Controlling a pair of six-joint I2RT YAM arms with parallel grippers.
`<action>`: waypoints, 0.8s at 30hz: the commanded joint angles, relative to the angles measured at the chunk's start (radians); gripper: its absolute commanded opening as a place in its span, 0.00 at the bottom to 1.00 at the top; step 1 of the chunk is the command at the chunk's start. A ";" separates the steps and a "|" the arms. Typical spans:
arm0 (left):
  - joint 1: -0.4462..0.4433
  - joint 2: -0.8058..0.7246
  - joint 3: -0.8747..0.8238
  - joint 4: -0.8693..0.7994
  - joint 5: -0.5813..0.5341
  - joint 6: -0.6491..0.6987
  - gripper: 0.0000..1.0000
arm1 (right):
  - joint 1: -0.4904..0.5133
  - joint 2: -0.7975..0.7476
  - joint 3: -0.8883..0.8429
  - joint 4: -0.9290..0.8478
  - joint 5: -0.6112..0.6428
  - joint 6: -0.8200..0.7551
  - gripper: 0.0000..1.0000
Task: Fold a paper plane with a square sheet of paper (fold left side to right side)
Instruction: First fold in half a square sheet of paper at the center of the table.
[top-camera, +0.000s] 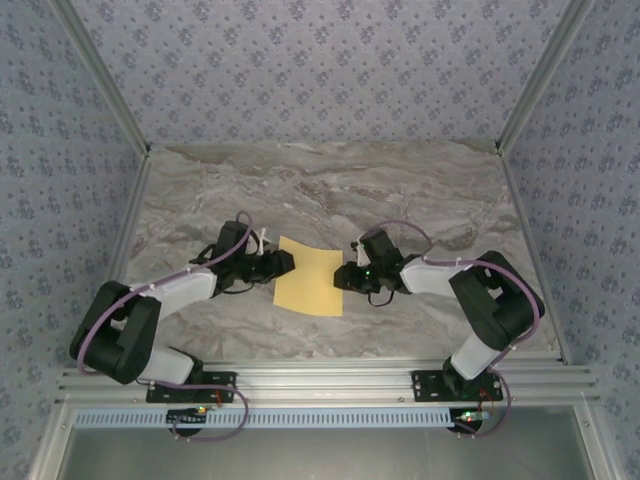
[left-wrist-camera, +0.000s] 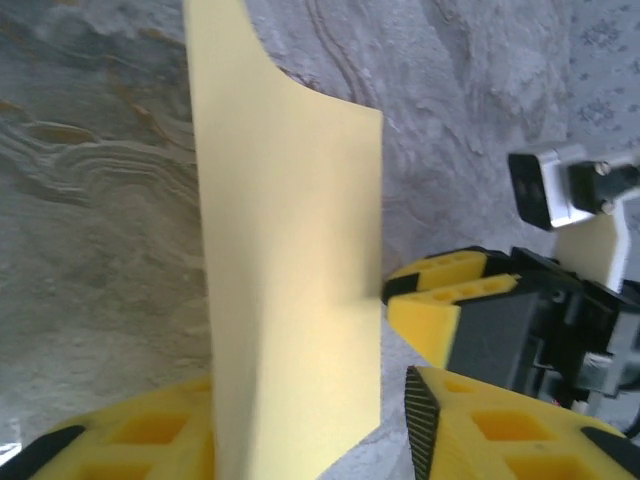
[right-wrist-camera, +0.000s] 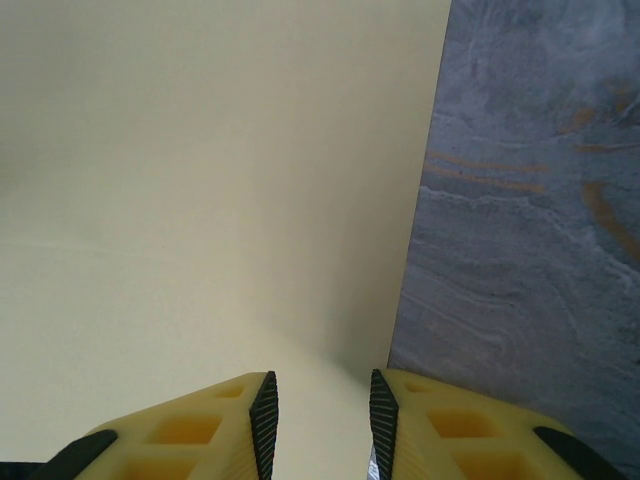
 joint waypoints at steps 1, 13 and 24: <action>-0.023 -0.018 0.035 0.069 0.064 -0.039 0.54 | 0.009 0.037 0.020 -0.039 0.062 -0.011 0.34; -0.131 0.147 0.139 0.174 0.064 -0.093 0.69 | -0.024 0.013 -0.021 0.060 0.004 -0.013 0.36; -0.148 0.229 0.154 0.204 0.039 -0.106 0.54 | -0.160 -0.139 -0.097 0.331 -0.163 0.143 0.57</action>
